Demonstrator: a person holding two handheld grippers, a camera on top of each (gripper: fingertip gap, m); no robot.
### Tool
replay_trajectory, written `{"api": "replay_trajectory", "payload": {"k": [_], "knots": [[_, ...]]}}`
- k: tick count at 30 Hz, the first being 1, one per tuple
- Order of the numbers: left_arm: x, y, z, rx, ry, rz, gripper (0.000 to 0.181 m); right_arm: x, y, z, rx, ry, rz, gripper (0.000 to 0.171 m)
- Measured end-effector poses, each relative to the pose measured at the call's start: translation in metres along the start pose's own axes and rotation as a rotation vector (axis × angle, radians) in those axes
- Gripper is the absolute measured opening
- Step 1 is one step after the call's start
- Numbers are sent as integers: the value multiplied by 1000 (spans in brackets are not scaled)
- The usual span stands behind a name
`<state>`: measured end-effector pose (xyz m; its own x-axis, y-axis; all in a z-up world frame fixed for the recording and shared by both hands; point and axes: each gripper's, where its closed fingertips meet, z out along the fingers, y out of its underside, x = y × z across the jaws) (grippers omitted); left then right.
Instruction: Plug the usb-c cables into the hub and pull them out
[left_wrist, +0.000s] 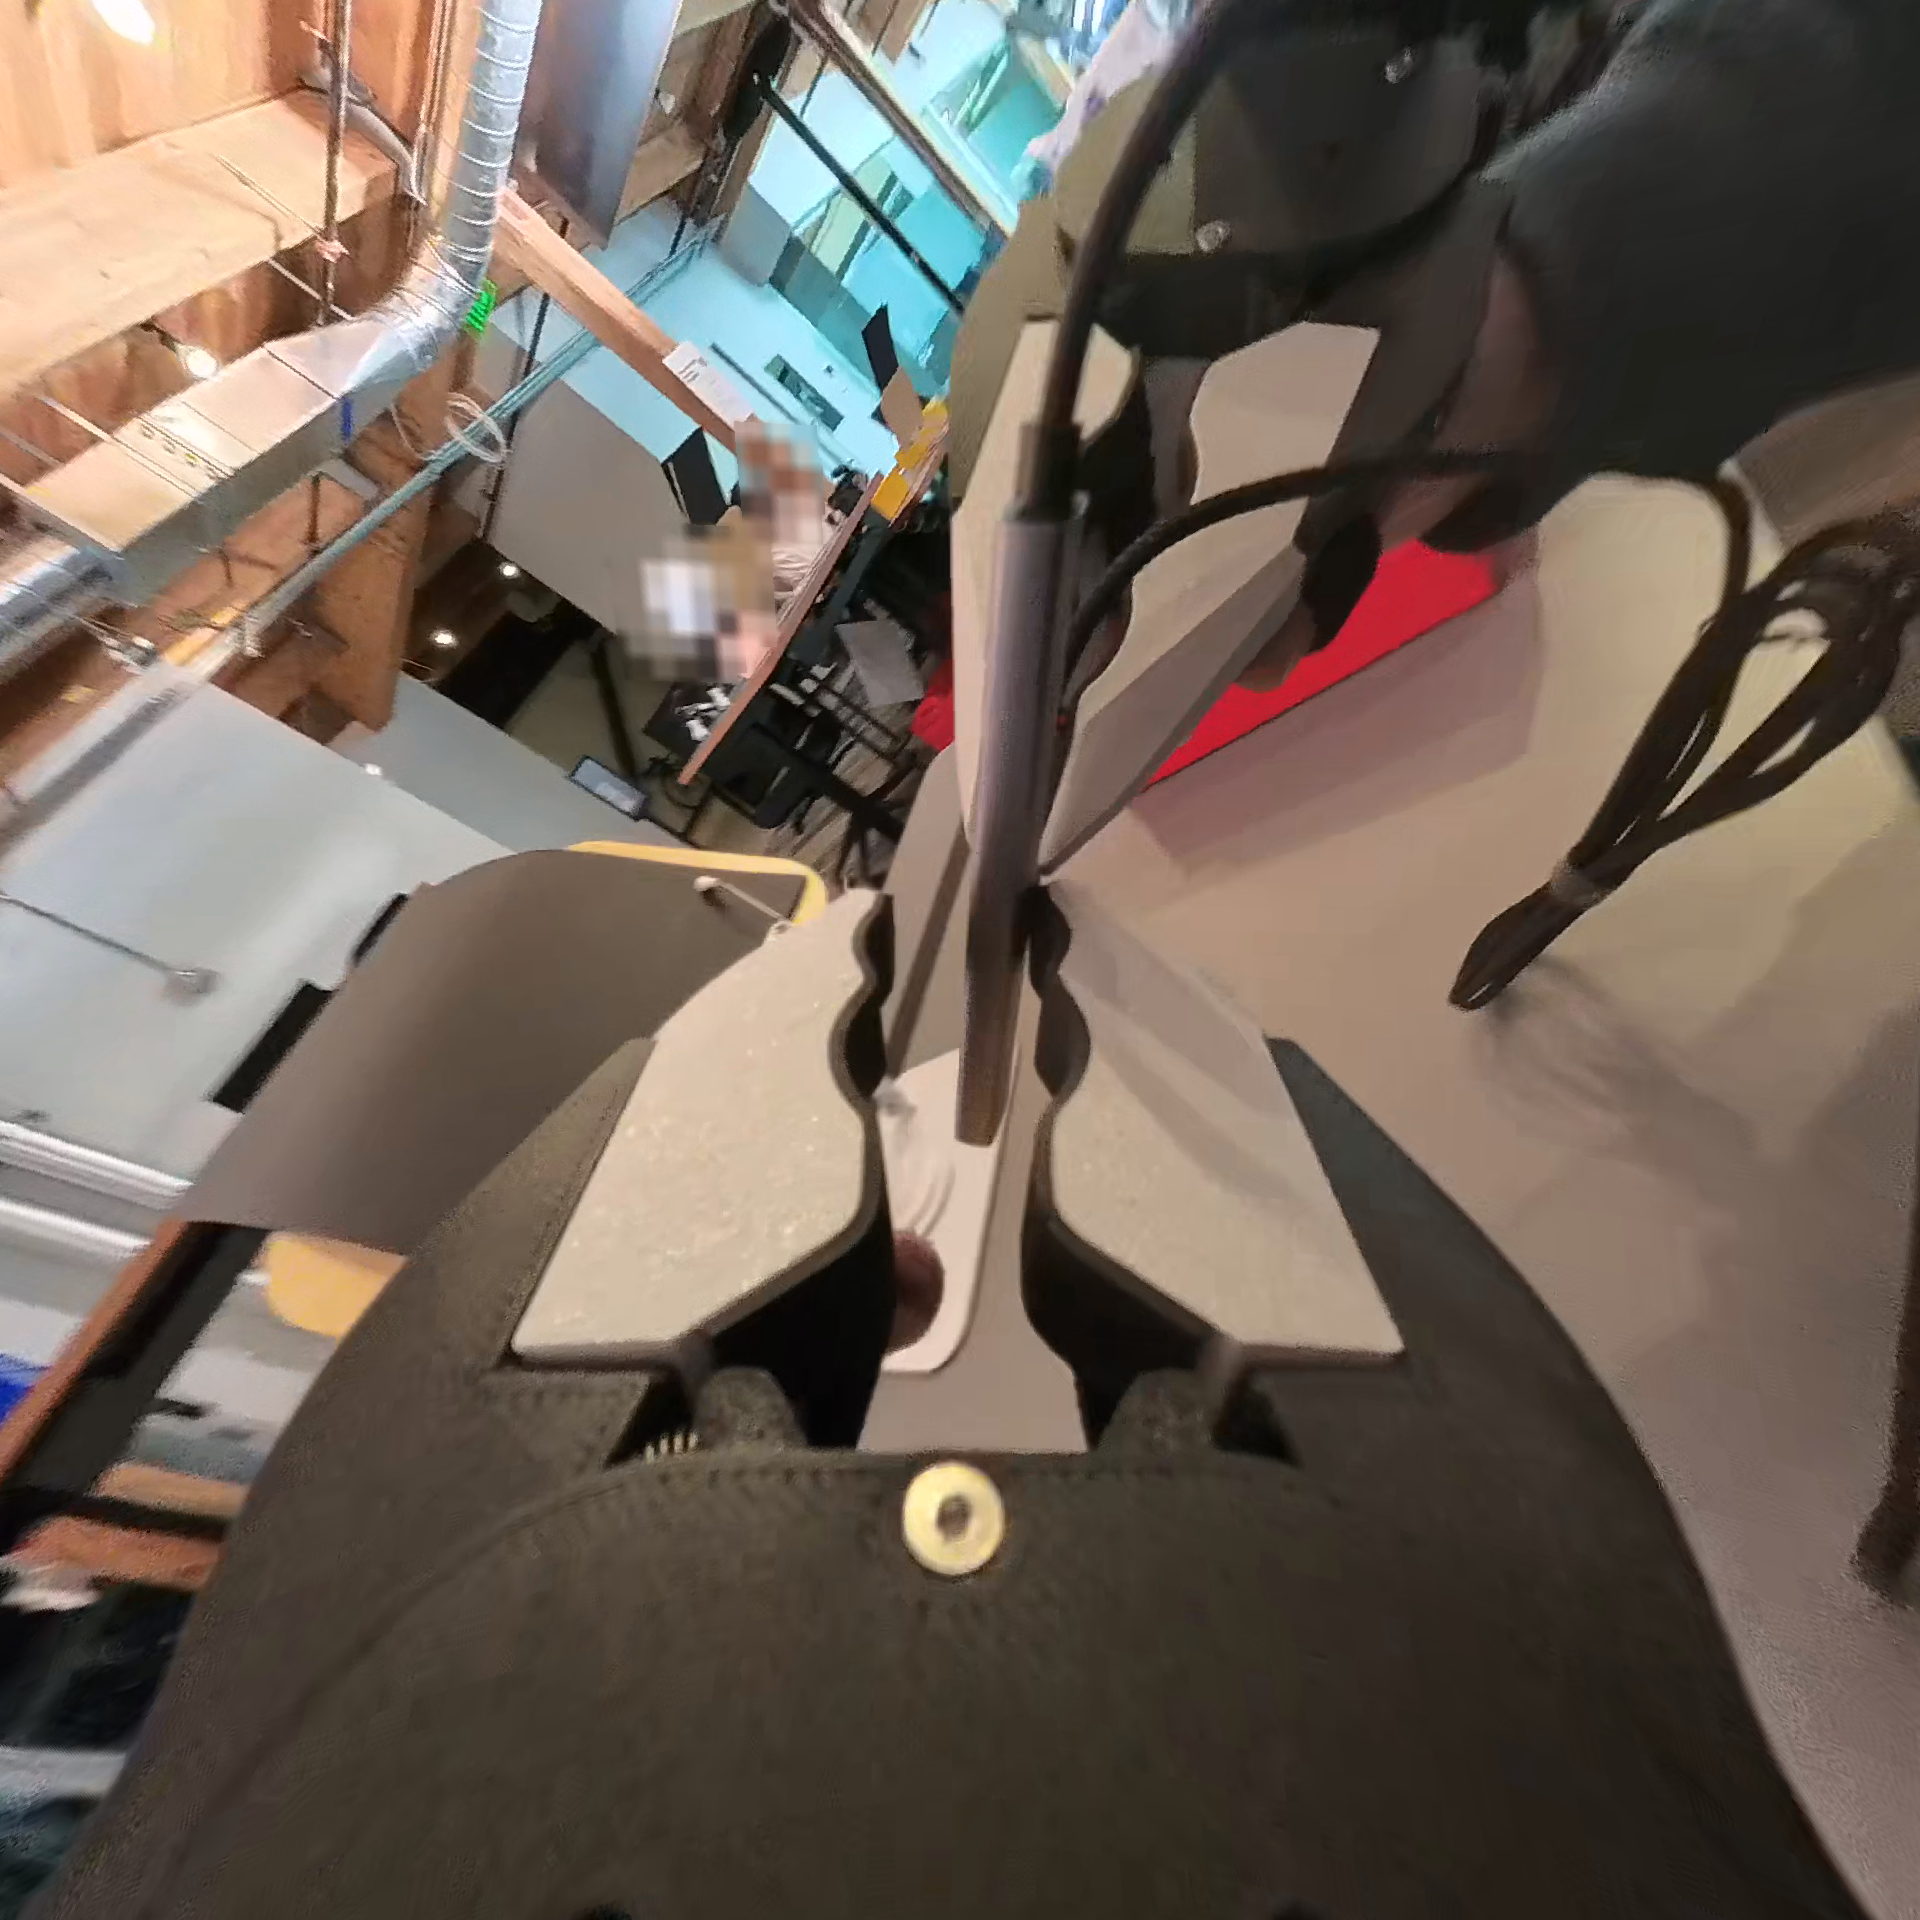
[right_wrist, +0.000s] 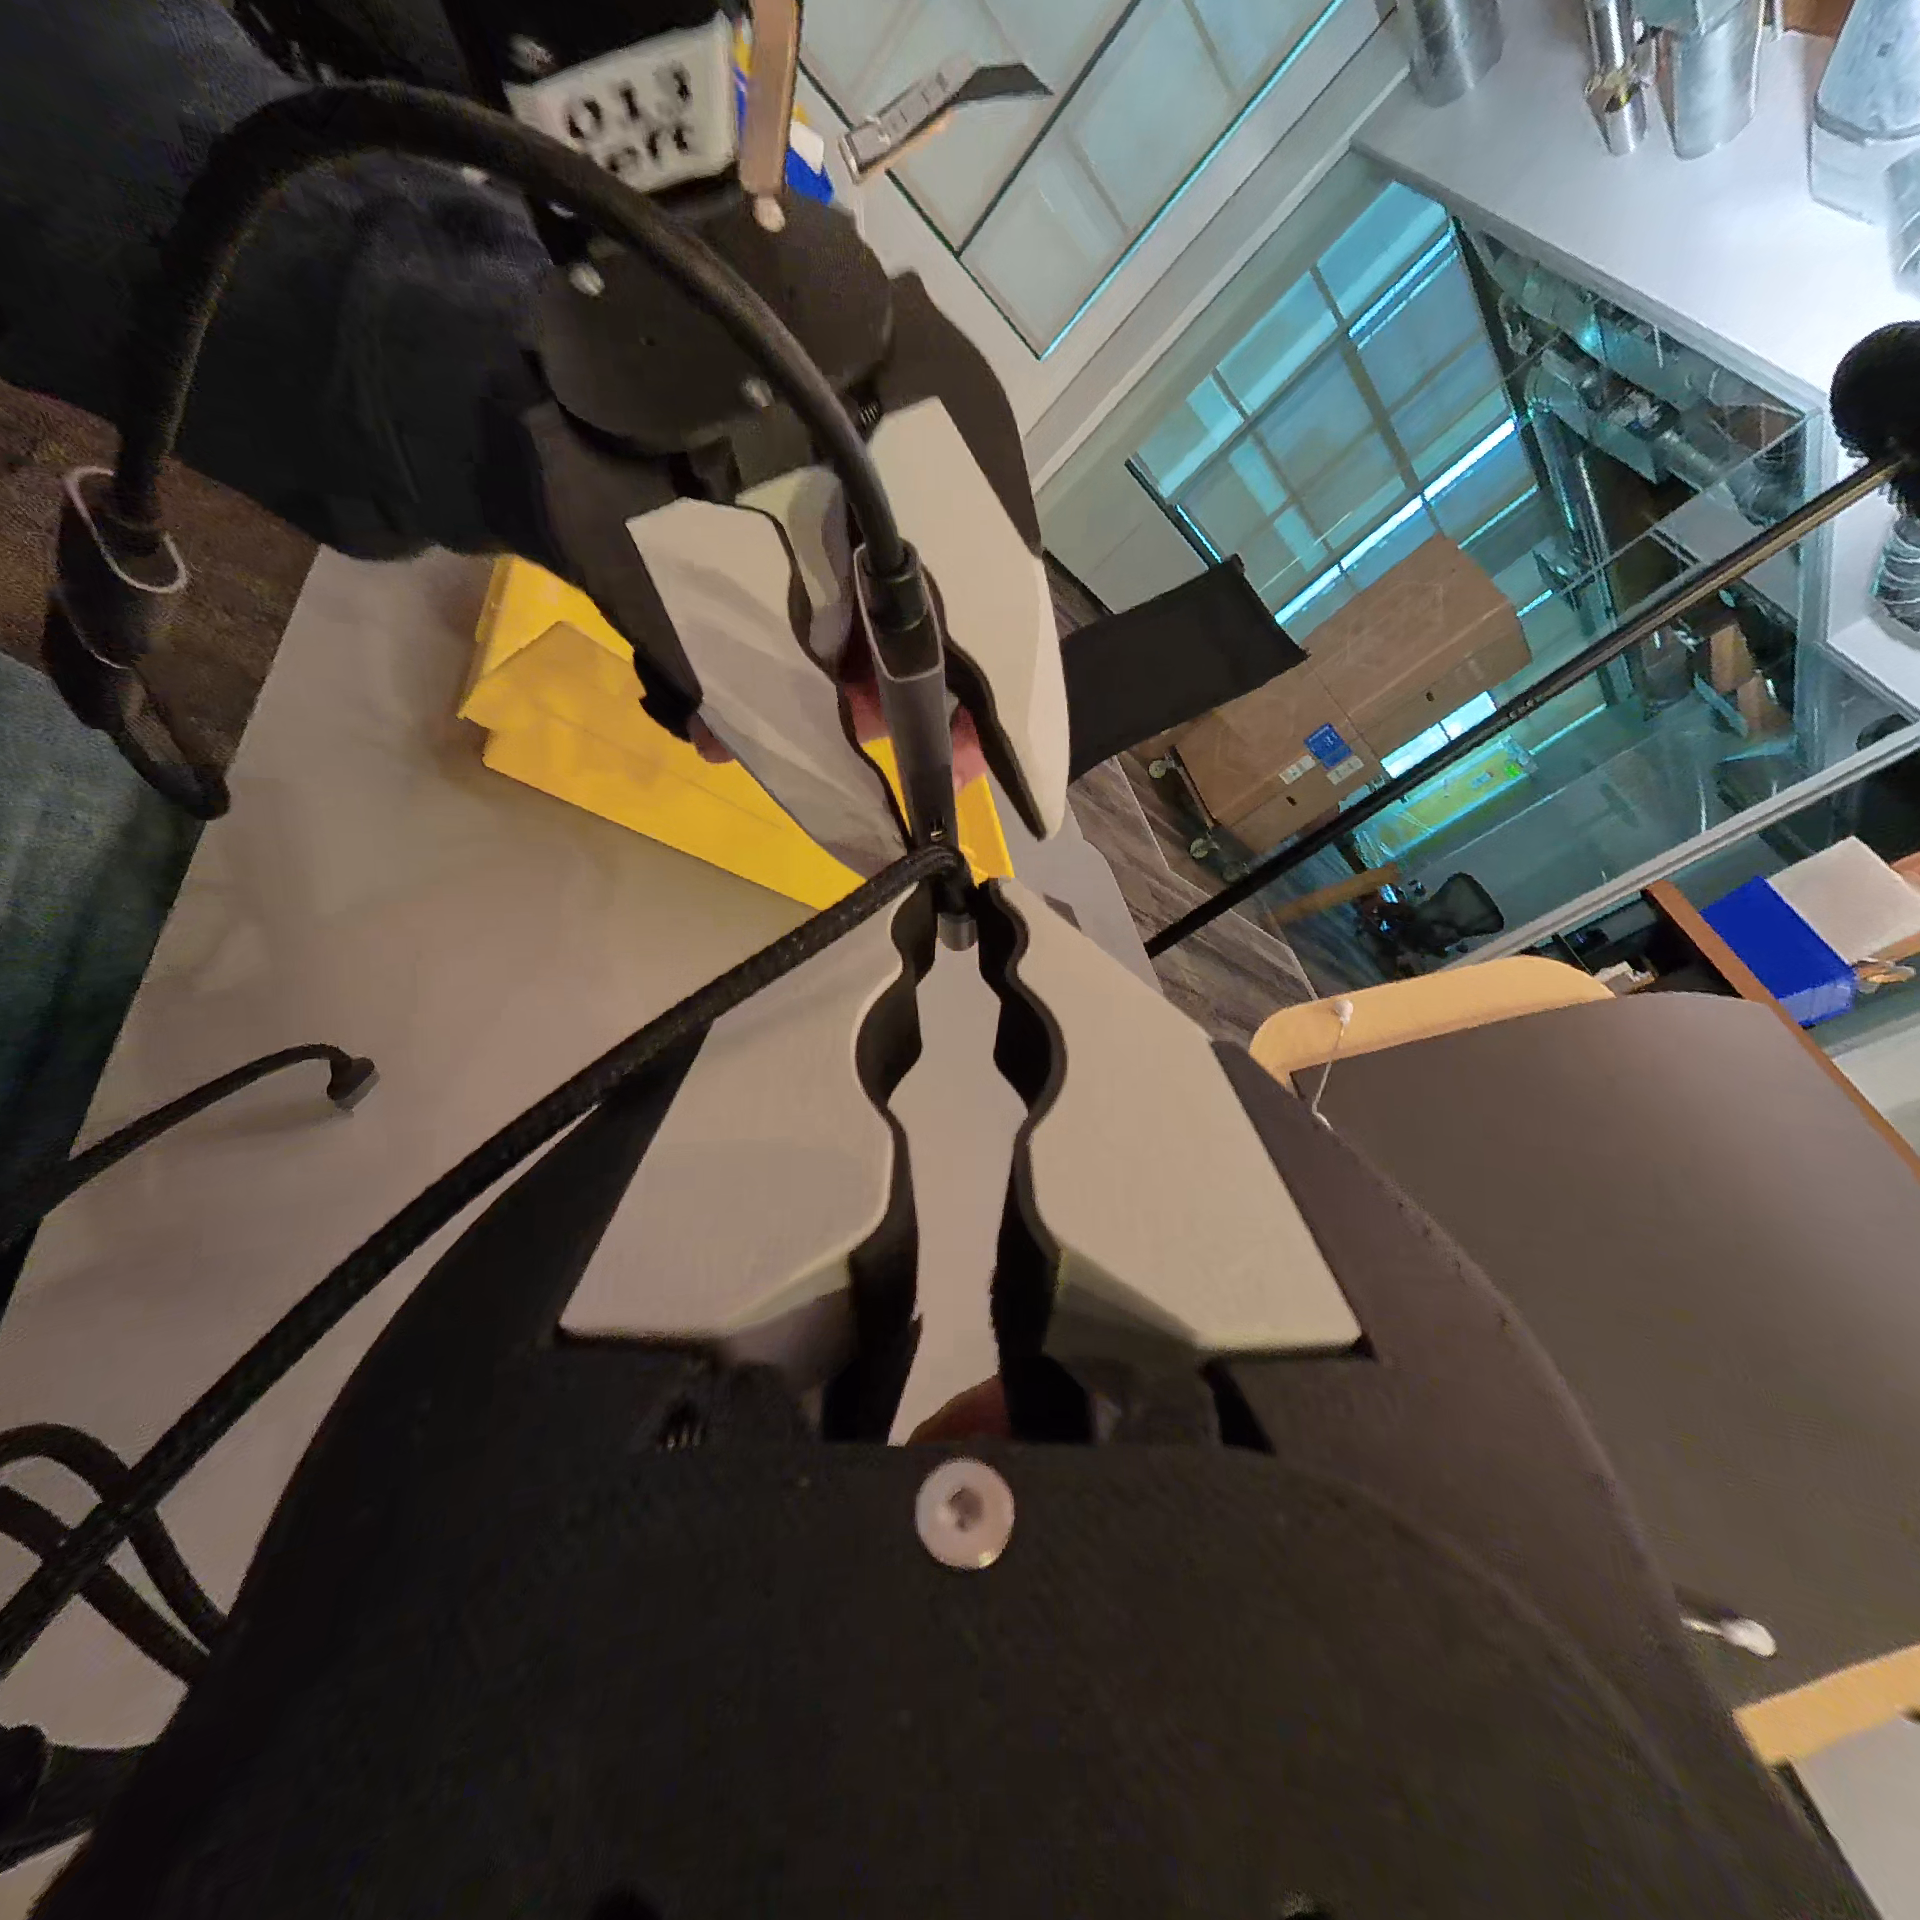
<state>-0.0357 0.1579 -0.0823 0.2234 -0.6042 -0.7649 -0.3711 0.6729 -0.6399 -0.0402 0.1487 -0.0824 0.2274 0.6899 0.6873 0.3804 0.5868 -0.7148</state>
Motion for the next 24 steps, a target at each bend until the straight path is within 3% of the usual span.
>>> {"api": "replay_trajectory", "payload": {"k": [6,11,16,24], "knots": [[4,7,5,-153,-42,239,12,3,9,1,-95,22,-58,4],[5,6,7,-145,-41,220,9,4,8,-1,-113,39,-114,5],[9,2,3,-136,9,224,9,0,11,-1,-139,4,-171,18],[16,5,0,-130,96,156,9,-9,16,5,-212,-13,-330,4]]}}
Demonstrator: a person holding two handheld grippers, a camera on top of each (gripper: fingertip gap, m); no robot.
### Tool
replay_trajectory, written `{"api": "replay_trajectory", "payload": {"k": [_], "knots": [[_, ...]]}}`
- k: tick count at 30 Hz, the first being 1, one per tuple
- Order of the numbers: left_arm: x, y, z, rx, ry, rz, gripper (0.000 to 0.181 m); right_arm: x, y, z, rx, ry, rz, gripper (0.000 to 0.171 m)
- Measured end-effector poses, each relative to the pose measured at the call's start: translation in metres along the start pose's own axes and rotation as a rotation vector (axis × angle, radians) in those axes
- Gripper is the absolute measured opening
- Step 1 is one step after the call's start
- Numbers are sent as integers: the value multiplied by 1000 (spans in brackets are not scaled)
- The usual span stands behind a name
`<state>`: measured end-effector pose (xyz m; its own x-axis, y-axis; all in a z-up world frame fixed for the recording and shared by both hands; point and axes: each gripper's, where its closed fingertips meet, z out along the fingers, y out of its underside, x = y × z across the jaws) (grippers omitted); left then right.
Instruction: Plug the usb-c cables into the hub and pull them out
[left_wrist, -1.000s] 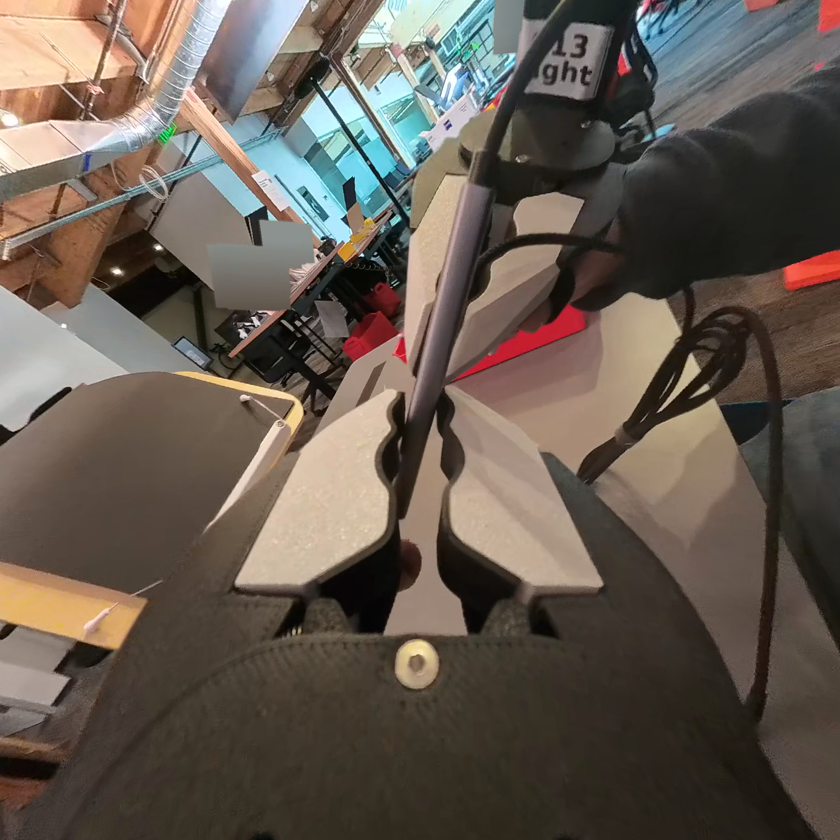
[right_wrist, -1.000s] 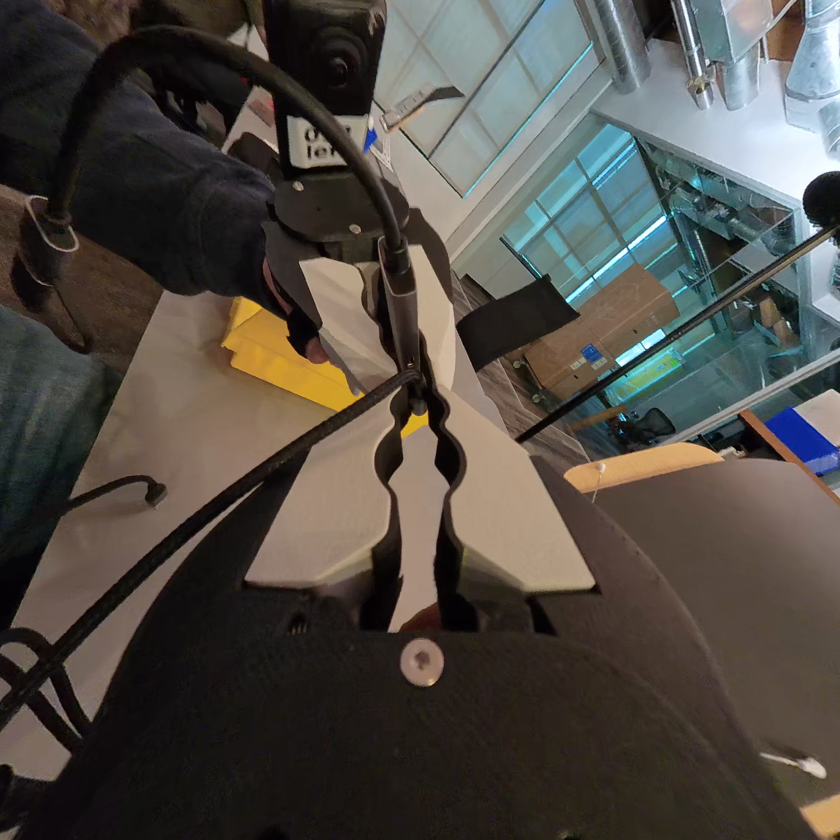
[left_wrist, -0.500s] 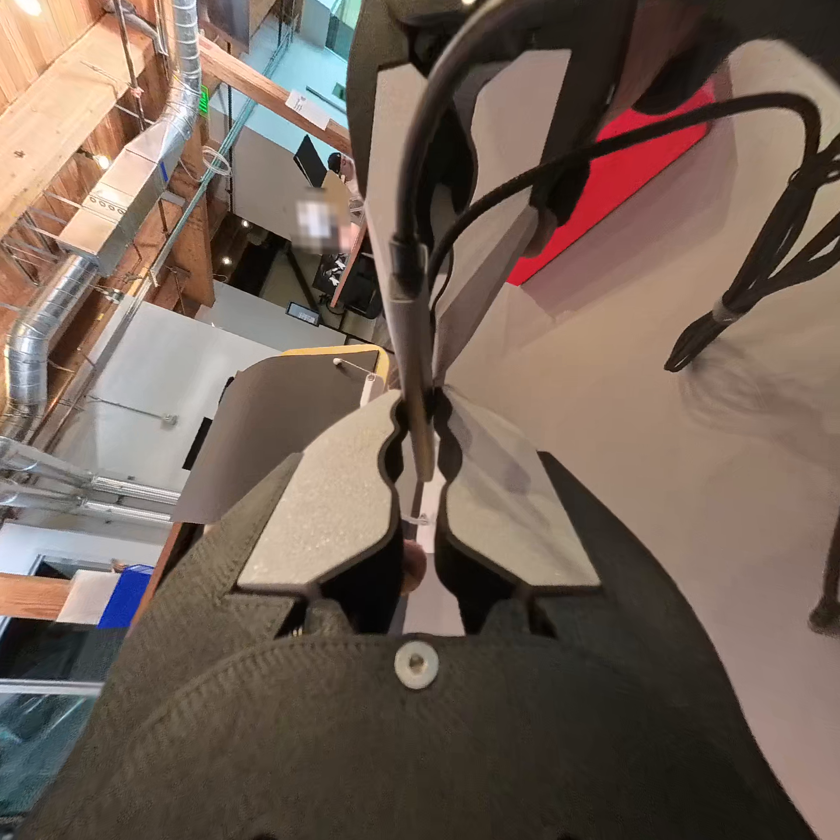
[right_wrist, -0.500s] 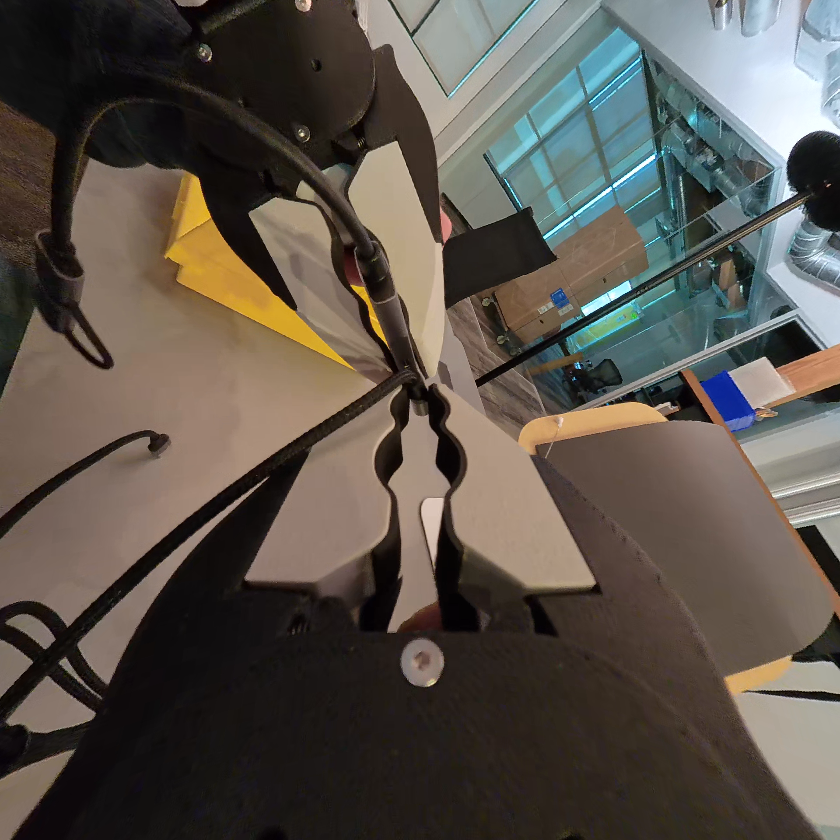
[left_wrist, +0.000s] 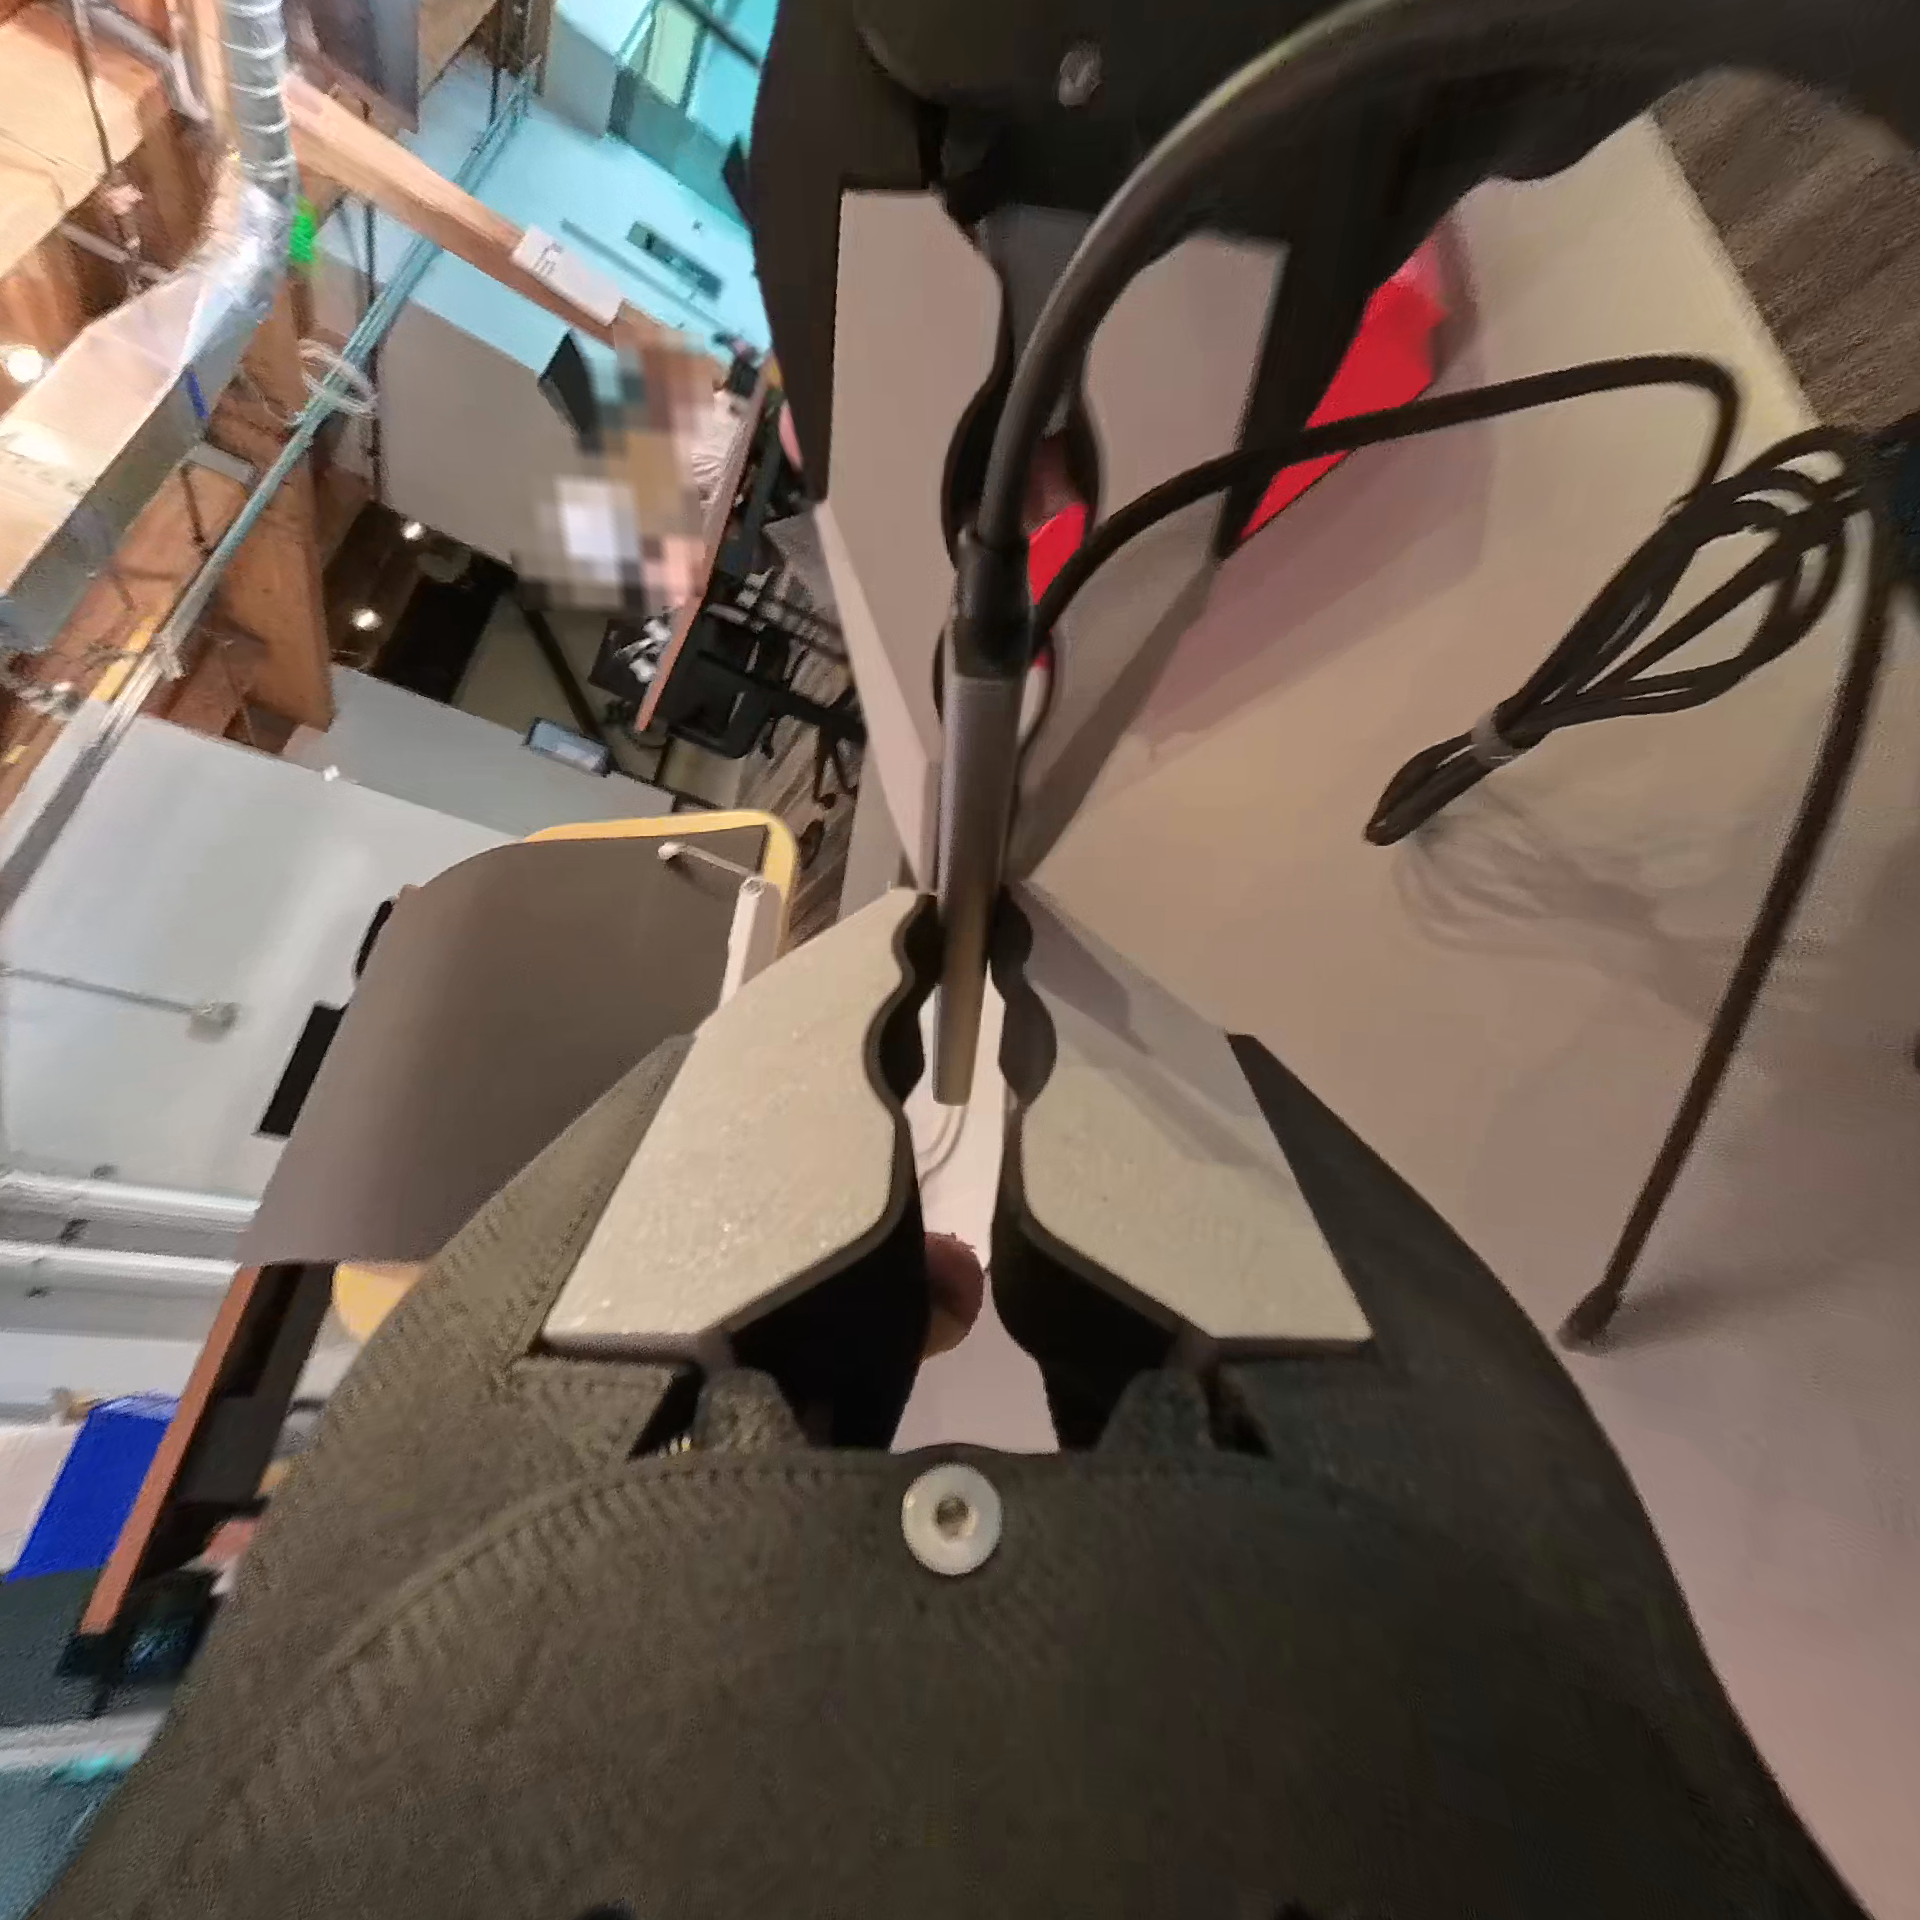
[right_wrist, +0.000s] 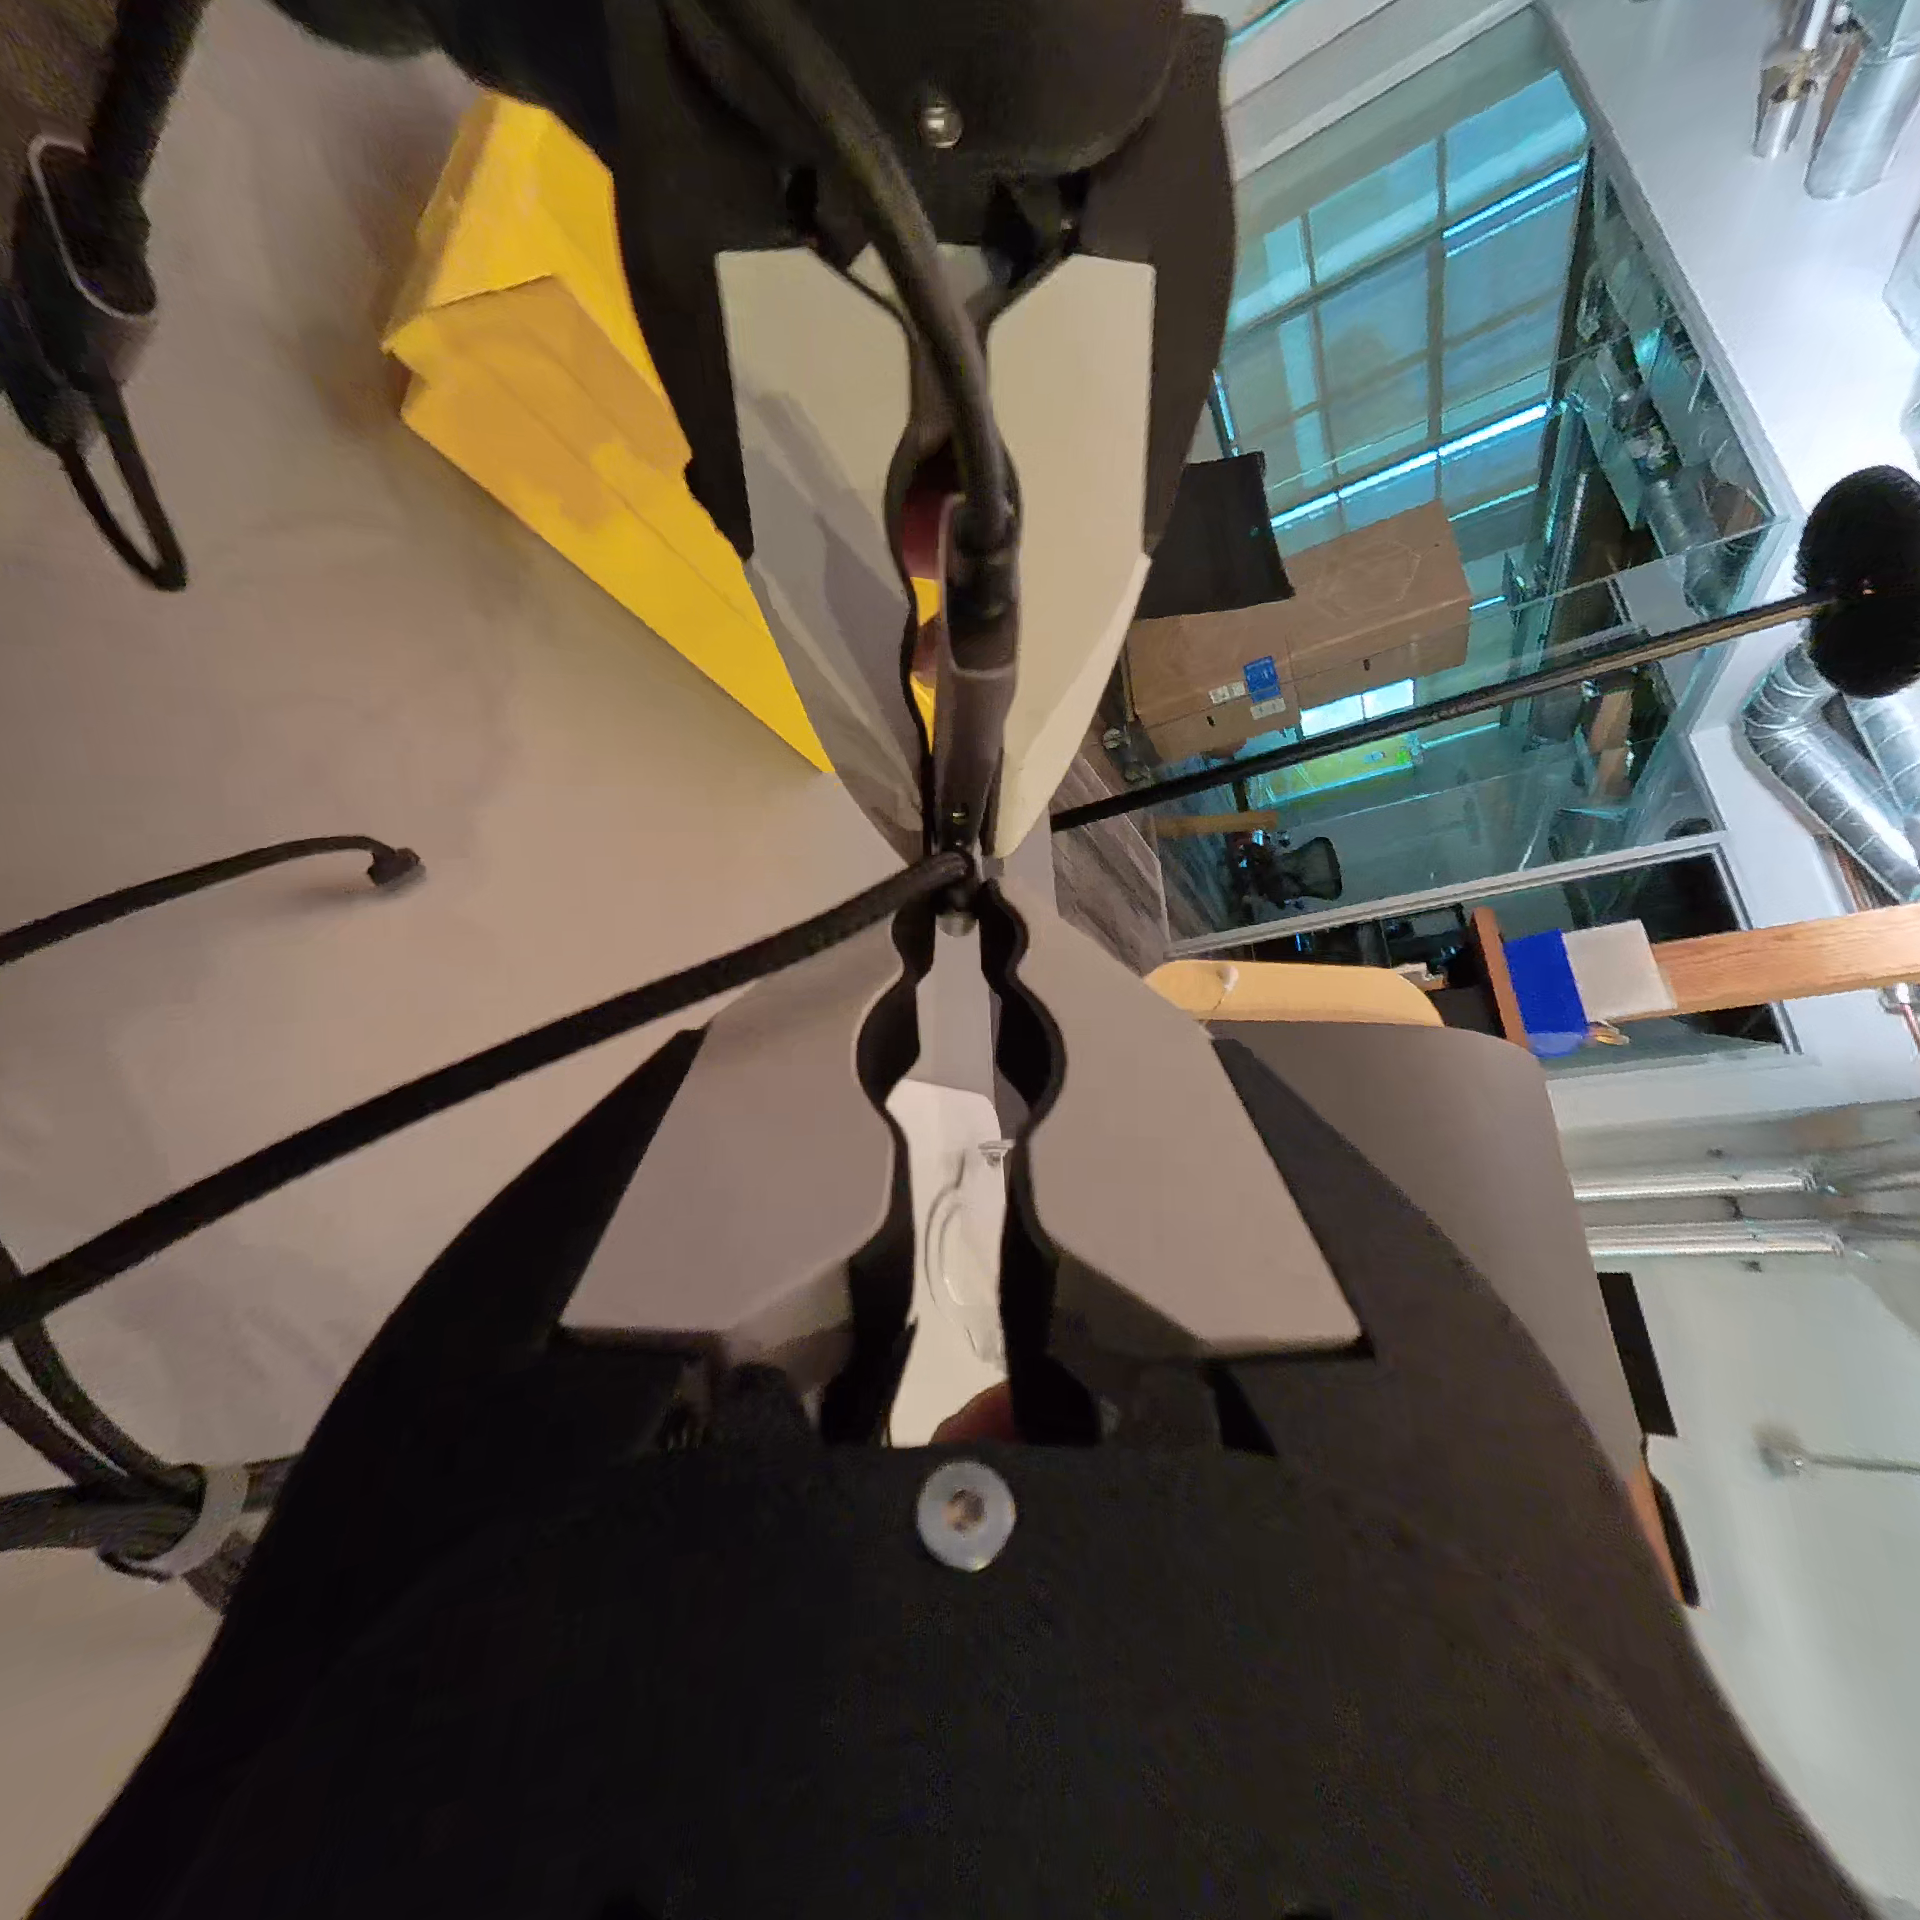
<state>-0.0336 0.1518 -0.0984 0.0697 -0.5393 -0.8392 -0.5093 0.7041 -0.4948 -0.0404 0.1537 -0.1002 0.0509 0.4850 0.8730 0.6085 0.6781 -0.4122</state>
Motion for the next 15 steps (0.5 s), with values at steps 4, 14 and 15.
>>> {"api": "replay_trajectory", "payload": {"k": [4,14,15], "knots": [[4,-2,-1,17,31,-26,9,-2,0,-1,-35,-9,-37,4],[8,-2,-3,57,82,-115,9,-6,-3,-3,27,-54,107,5],[9,-3,-3,69,98,-136,9,-7,-4,-4,50,-68,139,5]]}}
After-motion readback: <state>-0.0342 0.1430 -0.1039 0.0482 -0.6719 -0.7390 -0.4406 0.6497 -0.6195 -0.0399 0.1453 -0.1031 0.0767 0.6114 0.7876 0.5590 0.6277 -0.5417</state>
